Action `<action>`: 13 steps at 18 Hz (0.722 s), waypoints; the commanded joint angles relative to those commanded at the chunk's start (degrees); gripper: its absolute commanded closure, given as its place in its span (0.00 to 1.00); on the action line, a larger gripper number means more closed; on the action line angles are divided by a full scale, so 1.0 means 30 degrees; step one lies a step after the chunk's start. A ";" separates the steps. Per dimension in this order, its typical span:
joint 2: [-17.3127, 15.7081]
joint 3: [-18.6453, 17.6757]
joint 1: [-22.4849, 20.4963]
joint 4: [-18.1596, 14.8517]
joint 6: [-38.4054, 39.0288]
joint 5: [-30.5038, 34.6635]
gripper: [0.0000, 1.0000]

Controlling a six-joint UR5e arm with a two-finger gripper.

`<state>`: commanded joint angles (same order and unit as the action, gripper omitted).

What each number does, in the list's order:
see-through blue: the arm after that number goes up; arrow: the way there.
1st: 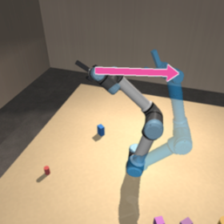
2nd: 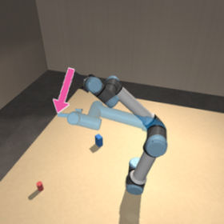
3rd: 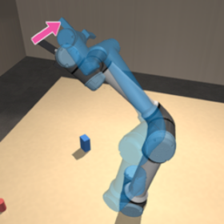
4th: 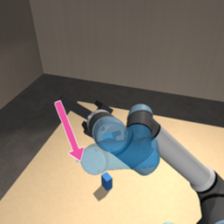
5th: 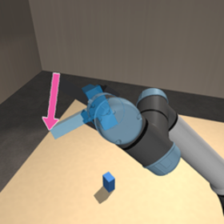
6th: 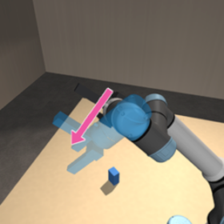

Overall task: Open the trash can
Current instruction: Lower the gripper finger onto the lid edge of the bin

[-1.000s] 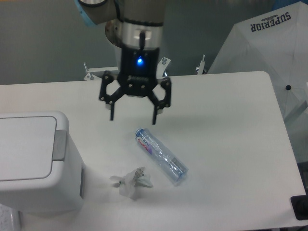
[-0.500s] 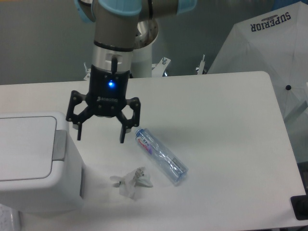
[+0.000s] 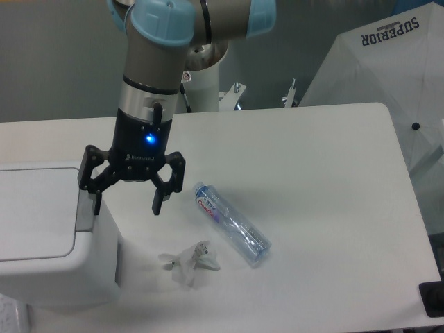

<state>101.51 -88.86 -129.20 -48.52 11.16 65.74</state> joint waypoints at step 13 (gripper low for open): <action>0.0147 -0.0147 0.0117 0.0000 0.0000 0.0000 0.00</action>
<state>101.95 -89.30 -128.85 -48.52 11.16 65.74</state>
